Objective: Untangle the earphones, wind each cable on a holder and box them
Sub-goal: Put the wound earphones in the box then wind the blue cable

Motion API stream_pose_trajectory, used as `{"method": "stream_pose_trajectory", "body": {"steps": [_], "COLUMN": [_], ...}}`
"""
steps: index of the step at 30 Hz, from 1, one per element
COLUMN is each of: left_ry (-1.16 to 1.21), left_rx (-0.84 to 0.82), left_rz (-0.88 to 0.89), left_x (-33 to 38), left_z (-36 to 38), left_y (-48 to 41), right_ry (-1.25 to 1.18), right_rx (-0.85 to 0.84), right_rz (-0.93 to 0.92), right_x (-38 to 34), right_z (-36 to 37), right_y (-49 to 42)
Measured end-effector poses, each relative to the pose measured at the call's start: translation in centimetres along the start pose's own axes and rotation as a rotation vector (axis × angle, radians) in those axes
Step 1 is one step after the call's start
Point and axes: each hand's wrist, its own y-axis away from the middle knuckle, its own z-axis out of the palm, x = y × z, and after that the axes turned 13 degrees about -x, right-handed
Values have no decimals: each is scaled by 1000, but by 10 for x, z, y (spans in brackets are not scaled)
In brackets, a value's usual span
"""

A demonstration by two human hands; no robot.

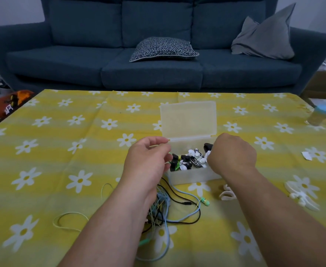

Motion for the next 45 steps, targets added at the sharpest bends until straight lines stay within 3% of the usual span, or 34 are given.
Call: {"method": "stream_pose_trajectory", "body": {"steps": [6, 12, 19, 26, 32, 40, 42, 45], "left_ry": [8, 1, 6, 26, 41, 33, 38, 17], "left_rx": [-1, 7, 27, 66, 81, 103, 118, 130], "left_rz": [-5, -18, -30, -23, -13, -11, -10, -2], "left_x": [2, 2, 5, 12, 14, 15, 15, 15], "left_z": [4, 7, 0, -10, -15, -18, -21, -23], "left_y": [1, 1, 1, 0, 2, 2, 1, 0], "right_ry": [-55, 15, 4, -68, 120, 49, -5, -171], "right_rx": [41, -170, -274, -110, -235, -261, -212, -7], "right_rz": [-74, -214, -258, -173, -262, -269, -273, -282], "right_x": [4, 1, 4, 4, 0, 3, 2, 0], "right_z": [-13, 4, 11, -10, 1, -4, -8, -19], "right_y": [-4, -3, -15, -11, -1, 1, 4, 16]}}
